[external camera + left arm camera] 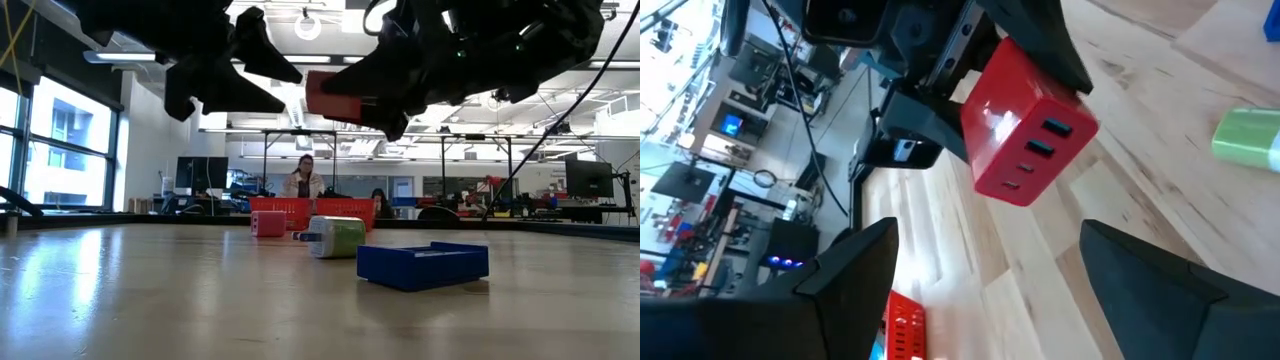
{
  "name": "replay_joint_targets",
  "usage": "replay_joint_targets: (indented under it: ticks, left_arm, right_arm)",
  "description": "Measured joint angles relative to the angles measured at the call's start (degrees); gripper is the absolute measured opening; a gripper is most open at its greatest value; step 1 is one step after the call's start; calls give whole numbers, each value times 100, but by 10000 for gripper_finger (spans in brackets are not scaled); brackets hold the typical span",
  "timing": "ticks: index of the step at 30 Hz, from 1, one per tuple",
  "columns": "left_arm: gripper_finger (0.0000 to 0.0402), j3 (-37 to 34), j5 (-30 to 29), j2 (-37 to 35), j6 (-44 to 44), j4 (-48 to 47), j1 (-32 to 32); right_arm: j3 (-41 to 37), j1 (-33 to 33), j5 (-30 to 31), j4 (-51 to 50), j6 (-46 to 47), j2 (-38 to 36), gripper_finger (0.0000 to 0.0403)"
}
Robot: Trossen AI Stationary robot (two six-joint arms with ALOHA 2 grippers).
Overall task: Pick & Place Office items
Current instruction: Put the red charger adapter into the left red basket
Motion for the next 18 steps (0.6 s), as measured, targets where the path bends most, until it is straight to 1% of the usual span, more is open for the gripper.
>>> replay_joint_targets:
  ticks: [8,18]
  left_arm:
    - [303,0,-2,0,72,-12,0]
    - [303,4,-3,25,162,-13,0]
  right_arm:
    - [0,-81,-428,18,293,0,200]
    - [0,-81,-546,40,315,0,200]
